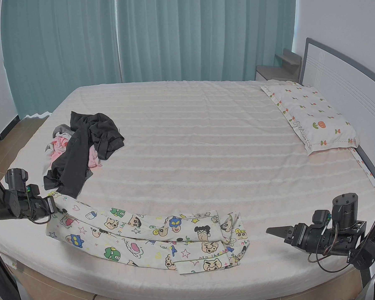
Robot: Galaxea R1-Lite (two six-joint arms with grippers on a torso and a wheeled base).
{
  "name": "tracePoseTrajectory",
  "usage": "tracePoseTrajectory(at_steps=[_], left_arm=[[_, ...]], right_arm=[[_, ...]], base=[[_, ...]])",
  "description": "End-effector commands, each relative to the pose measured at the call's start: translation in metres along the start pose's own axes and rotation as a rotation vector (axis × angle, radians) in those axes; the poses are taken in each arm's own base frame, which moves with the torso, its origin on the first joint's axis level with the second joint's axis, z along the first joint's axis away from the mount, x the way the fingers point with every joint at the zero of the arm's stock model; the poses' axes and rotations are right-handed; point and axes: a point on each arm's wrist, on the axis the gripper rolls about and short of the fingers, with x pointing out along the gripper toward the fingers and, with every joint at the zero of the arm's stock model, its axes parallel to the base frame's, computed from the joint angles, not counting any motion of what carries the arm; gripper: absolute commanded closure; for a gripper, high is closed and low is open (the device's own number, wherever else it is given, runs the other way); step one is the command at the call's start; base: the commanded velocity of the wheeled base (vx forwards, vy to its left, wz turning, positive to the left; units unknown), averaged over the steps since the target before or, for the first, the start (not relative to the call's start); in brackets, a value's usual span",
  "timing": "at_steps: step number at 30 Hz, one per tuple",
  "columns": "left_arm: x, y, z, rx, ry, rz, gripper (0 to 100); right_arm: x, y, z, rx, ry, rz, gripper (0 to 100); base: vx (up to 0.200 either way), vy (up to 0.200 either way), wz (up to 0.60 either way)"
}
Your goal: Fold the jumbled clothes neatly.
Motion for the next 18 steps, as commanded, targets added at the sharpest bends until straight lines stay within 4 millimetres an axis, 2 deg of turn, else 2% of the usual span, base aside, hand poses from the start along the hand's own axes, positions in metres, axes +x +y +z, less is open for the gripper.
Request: tracePoseTrajectory(at_steps=[1,4,8,15,16,17,18], left_arm=[[-0.022,0.011,0.025,0.0,-0.089,0.032,100],[-0.027,0.01,0.029,-0.004,-0.086,0.036,100],[-0.041,-0.003,0.029,0.004,-0.06,0.03,100],[-0.057,-0.067,0.017,0.104,0.021,0.004,100],[-0.057,-0.068,0.017,0.104,0.02,0.004,100],[-0.059,-0.089,0.013,0.117,0.023,-0.004,100],[-0.059,-0.089,0.013,0.117,0.023,-0.004,100]], right_arm=[[0.0,0.0,0.0,0.0,0.0,0.001,0],[0.0,0.0,0.0,0.0,0.0,0.001,0],[0.0,0.0,0.0,0.0,-0.002,0.002,0],[0.0,0.001,0.0,0.0,-0.003,0.003,0],[0.0,0.001,0.0,0.0,-0.003,0.003,0],[-0.001,0.001,0.001,0.0,-0.005,0.004,0],[-0.001,0.001,0.001,0.0,-0.005,0.004,0]], base=[[0.0,0.0,0.0],[0.0,0.0,0.0],[0.0,0.0,0.0],[0.0,0.0,0.0],[0.0,0.0,0.0],[0.0,0.0,0.0],[0.0,0.0,0.0]])
